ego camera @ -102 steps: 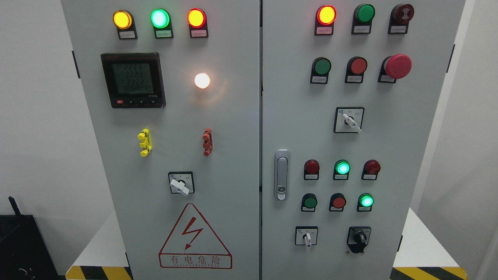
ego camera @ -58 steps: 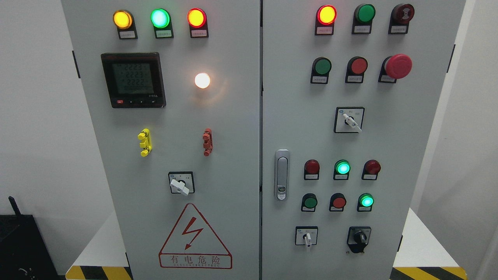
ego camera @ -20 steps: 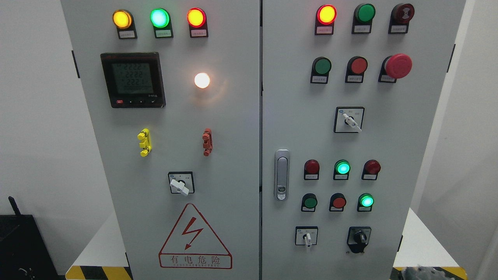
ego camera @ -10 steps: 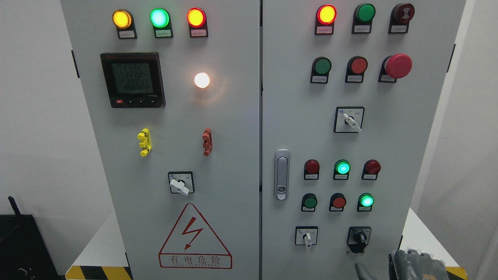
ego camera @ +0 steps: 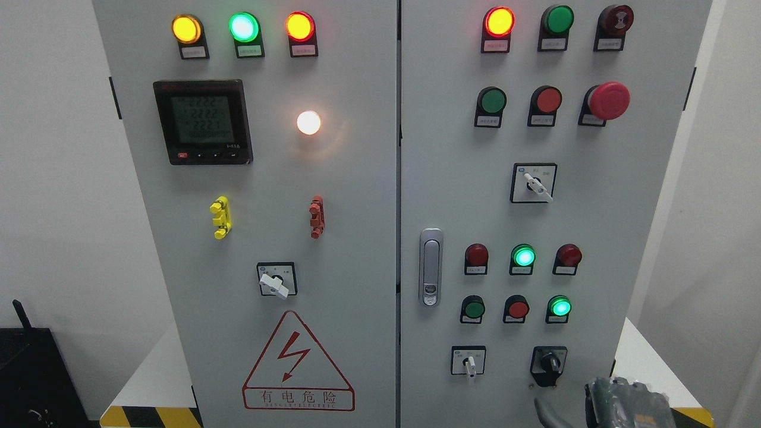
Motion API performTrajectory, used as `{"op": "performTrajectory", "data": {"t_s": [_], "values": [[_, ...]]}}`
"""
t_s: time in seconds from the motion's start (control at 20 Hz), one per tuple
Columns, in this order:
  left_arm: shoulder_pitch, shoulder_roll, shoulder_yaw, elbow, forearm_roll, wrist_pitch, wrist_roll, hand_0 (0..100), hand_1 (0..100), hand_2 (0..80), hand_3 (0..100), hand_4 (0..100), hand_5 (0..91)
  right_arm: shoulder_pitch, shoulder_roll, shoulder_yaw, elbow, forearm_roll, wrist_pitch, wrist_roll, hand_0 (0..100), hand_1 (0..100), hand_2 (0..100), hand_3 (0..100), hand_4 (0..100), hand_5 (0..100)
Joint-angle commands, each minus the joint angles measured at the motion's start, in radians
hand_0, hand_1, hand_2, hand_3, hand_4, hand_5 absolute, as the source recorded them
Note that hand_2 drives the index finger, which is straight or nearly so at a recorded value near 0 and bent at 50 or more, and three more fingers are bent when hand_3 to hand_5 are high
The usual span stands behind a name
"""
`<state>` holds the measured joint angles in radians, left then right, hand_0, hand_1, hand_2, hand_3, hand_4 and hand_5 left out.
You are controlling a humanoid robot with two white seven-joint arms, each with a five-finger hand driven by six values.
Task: Flip black knob to close circuit
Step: 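Raise the right hand up toward the black rotary knob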
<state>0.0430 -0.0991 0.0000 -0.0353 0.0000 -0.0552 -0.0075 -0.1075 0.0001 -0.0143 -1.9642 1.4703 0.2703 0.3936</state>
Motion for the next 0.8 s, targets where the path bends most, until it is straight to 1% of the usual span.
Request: {"op": "performTrajectory", "data": {"t_s": [0.0, 0.3, 0.45, 0.6, 0.75], "values": [[0.000, 0.001, 0.011, 0.000, 0.008, 0.000, 0.000, 0, 0, 0.0, 5, 2, 0.0, -0.021, 0.023, 0.030, 0.088, -0.002, 0.000, -0.012, 0, 0, 87, 100, 82, 84], [0.000, -0.001, 0.011, 0.000, 0.008, 0.000, 0.000, 0, 0, 0.0, 5, 2, 0.0, -0.070, 0.018, 0.019, 0.156, -0.034, 0.000, -0.025, 0, 0, 87, 100, 82, 84], [0.000, -0.001, 0.011, 0.000, 0.008, 0.000, 0.000, 0, 0, 0.0, 5, 2, 0.0, -0.086, 0.017, -0.007, 0.182, -0.042, -0.003, -0.027, 0, 0, 87, 100, 82, 84], [0.000, 0.001, 0.012, 0.000, 0.008, 0.000, 0.000, 0, 0, 0.0, 5, 2, 0.0, -0.100, 0.008, -0.021, 0.202, -0.064, -0.003, -0.028, 0, 0, 87, 100, 82, 84], [0.000, -0.001, 0.011, 0.000, 0.008, 0.000, 0.000, 0, 0, 0.0, 5, 2, 0.0, -0.112, -0.011, -0.036, 0.222, -0.068, -0.006, -0.038, 0, 0, 87, 100, 82, 84]]}}
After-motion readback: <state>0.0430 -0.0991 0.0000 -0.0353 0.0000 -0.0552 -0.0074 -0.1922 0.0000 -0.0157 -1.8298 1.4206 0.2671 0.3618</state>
